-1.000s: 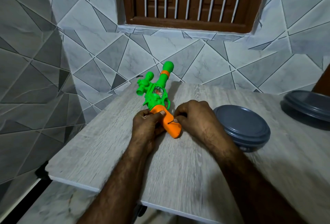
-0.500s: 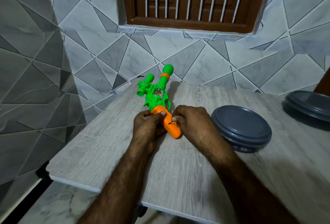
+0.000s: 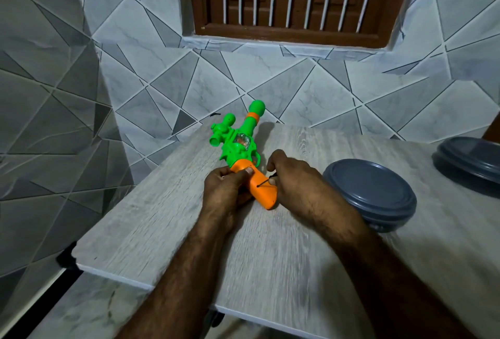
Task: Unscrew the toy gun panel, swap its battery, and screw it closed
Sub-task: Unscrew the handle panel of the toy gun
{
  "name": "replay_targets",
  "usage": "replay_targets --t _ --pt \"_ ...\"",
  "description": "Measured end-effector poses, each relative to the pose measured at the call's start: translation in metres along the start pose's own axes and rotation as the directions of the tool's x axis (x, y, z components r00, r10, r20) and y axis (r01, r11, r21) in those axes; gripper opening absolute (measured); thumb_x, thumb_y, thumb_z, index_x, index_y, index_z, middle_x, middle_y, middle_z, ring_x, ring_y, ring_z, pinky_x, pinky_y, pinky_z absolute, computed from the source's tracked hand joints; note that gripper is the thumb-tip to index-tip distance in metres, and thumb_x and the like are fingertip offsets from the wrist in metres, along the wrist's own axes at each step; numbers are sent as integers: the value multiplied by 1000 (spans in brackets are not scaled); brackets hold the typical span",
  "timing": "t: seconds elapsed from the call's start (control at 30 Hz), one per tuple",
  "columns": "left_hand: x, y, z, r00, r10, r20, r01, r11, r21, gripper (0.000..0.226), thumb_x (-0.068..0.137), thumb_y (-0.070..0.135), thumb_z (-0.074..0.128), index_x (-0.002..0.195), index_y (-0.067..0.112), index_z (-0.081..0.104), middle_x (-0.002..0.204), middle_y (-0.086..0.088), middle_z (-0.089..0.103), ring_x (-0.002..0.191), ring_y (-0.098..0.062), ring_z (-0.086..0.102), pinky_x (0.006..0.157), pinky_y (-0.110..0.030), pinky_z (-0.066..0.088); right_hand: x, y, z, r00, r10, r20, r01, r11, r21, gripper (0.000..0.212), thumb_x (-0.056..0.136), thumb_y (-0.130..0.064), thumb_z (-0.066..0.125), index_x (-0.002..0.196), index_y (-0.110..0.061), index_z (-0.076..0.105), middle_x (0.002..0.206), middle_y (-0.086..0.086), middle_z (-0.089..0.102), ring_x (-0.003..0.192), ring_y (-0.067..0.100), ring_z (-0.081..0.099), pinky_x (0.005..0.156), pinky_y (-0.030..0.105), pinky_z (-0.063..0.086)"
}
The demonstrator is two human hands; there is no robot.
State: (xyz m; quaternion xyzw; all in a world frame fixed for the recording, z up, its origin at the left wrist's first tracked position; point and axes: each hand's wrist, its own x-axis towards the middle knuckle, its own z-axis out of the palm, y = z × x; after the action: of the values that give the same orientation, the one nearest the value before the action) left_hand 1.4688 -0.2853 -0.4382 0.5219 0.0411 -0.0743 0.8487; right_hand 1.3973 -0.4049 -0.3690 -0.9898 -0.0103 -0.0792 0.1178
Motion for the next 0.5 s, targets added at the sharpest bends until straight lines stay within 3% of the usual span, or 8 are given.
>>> replay_targets --t 0.07,0.17,0.23,0.37,0.5 --pt "0 0 -1 1000 -3 -7 3 1000 -7 38 82 5 74 114 -8 57 105 -28 69 96 -40 70 77 -51 60 0 2 2 1000 14 3 -14 1000 27 21 99 -26 49 116 -13 46 113 9 59 104 28 56 78 35 41" --pt "-1 1 0 1000 -6 4 6 1000 -13 39 82 5 74 114 -8 57 106 -29 69 97 -39 70 79 -53 59 2 2 4 999 29 -16 -28 997 75 24 102 -31 41 113 -11 50 113 12 59 105 31 55 79 35 40" --pt "-3 1 1 1000 -7 20 7 1000 -18 40 82 4 74 115 -9 56 107 -29 69 96 -39 71 79 -54 59 4 1 5 999 32 -29 -30 998 58 22 100 -27 45 114 -12 53 115 11 59 108 30 55 81 33 40" --pt "-6 2 2 999 -8 36 9 999 -37 32 85 0 69 111 -12 56 102 -31 68 75 -31 73 65 -41 61 6 0 3 997 -19 -78 24 998 60 24 95 -22 56 118 -20 61 117 6 60 111 25 55 91 35 46" --pt "-5 2 1 1000 -3 20 3 1000 -23 31 85 2 69 111 -12 57 105 -32 67 79 -32 70 69 -43 62 2 1 3 993 -6 -121 21 993 118 19 91 -24 62 110 -22 62 113 4 64 105 24 58 89 37 50"
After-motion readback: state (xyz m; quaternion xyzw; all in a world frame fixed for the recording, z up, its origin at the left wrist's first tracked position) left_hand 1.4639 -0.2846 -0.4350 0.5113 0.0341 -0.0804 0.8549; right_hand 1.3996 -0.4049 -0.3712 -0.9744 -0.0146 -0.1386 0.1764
